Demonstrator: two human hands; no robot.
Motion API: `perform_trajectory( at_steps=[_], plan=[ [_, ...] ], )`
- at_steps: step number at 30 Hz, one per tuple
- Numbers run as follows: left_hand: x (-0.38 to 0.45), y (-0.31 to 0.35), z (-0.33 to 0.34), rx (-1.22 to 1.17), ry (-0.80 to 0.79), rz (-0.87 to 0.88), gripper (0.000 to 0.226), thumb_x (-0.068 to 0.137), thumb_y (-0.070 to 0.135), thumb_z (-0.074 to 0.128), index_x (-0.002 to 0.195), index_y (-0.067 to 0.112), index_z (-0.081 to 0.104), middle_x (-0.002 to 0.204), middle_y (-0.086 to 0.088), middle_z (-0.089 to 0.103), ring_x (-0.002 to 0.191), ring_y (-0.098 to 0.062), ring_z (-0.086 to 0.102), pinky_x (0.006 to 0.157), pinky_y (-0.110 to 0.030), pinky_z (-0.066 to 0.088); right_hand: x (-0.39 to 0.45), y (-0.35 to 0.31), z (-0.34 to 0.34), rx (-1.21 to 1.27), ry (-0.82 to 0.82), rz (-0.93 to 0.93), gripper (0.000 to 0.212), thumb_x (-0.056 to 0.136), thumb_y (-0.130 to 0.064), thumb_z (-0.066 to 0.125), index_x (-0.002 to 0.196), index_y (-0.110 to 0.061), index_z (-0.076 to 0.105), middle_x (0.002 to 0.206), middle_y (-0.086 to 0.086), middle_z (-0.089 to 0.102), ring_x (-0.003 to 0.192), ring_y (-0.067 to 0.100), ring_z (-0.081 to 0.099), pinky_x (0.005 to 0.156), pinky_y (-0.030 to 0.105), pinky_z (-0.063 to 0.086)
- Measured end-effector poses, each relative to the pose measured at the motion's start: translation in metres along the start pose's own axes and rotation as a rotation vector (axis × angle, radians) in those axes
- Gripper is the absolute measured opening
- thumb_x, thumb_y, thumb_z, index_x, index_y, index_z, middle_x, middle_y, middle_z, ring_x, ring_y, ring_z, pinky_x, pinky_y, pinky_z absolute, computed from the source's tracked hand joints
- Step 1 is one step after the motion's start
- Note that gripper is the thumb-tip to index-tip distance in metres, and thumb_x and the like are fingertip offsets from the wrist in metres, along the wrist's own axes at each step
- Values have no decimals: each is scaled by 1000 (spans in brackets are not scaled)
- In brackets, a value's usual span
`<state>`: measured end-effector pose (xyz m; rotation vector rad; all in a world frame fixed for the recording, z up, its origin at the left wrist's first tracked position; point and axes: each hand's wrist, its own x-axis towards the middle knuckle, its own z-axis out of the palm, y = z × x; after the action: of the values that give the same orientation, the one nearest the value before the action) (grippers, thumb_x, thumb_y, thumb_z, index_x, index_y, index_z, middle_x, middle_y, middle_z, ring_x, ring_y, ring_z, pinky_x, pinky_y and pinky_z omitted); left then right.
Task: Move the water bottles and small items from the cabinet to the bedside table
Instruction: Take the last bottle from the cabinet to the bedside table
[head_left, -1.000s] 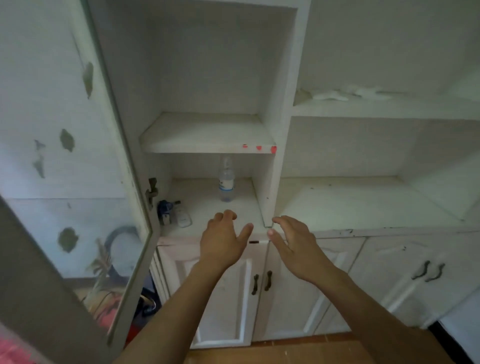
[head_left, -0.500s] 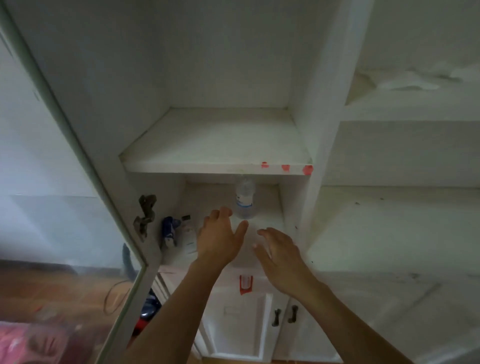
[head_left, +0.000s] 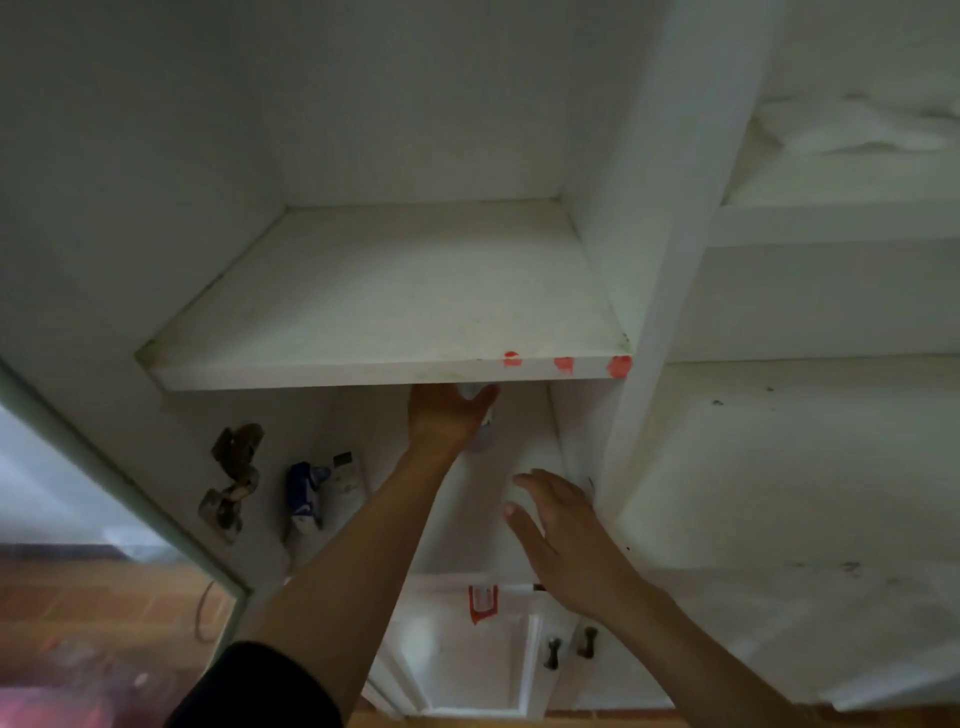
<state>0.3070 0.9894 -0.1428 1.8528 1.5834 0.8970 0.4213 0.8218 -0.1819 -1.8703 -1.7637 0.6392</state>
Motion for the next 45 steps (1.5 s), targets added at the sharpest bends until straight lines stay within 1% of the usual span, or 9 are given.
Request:
perform_trajectory(
  at_steps=[4, 8, 12, 17, 22, 28, 36, 40, 45],
  plan=[
    [8, 0, 8, 1, 13, -8, 61, 86, 43, 74, 136, 14, 57, 141, -5, 58, 134, -23, 49, 104, -20, 31, -5, -3, -1, -68, -21, 23, 67, 96, -61, 22, 150, -23, 32, 158, -1, 29, 147, 14, 20, 122, 32, 15],
    [7, -6, 11, -40, 72, 5, 47, 77, 39, 81, 113, 10, 70, 115, -8, 72, 108, -24, 66, 88, -19, 42, -10, -3, 1, -90, -2, 48, 93, 80, -79, 2, 149, -24, 32, 157, -1, 32, 146, 15, 23, 121, 35, 19],
    [-4, -14, 9, -108, 106, 60, 44, 72, 32, 85, 107, 12, 67, 99, 4, 67, 83, -11, 62, 73, -16, 40, -21, -4, 5, -98, -4, 76, 71, 93, -67, 19, 148, -25, 34, 156, -2, 33, 145, 15, 24, 120, 35, 22],
    [-32, -24, -2, -133, 126, 158, 50, 71, 28, 86, 110, 11, 60, 99, 0, 65, 85, -17, 64, 69, -18, 43, -36, -4, 4, -43, 4, 96, 55, 99, -52, 33, 146, -22, 38, 150, -3, 41, 139, 14, 32, 112, 24, 21],
    [-73, -25, -16, -108, 103, 97, 45, 73, 29, 84, 102, 24, 51, 93, 7, 58, 78, -9, 55, 59, -11, 36, -40, -3, 0, 28, 3, 62, 56, 99, -52, 34, 145, -21, 41, 149, -1, 44, 139, 16, 34, 115, 30, 25],
    [-122, -21, -18, -44, 185, 68, 48, 71, 33, 84, 107, 21, 55, 98, 3, 60, 87, -15, 58, 72, -29, 50, -64, 4, -13, 62, -38, -3, 55, 99, -53, 33, 145, -23, 40, 150, -2, 42, 138, 16, 35, 114, 32, 27],
    [-198, -1, -17, 31, 296, 63, 41, 71, 29, 84, 92, 24, 50, 88, 3, 57, 77, -14, 54, 63, -22, 38, -108, 20, -36, 122, -90, -81, 49, 101, -48, 36, 140, -20, 46, 144, 2, 47, 131, 17, 42, 98, 22, 30],
    [-238, 2, -20, 88, 334, 0, 36, 72, 34, 82, 89, 23, 52, 83, 0, 60, 73, -17, 57, 63, -31, 45, -129, 27, -37, 151, -141, -113, 49, 100, -51, 35, 139, -22, 47, 144, 2, 47, 131, 18, 43, 106, 31, 35],
    [-289, 4, -37, 86, 366, -37, 41, 73, 35, 83, 98, 22, 53, 89, 4, 59, 76, -10, 54, 62, -20, 38, -156, 20, -34, 186, -207, -144, 48, 100, -52, 35, 136, -24, 48, 141, 2, 50, 128, 18, 45, 106, 34, 36]
  ],
)
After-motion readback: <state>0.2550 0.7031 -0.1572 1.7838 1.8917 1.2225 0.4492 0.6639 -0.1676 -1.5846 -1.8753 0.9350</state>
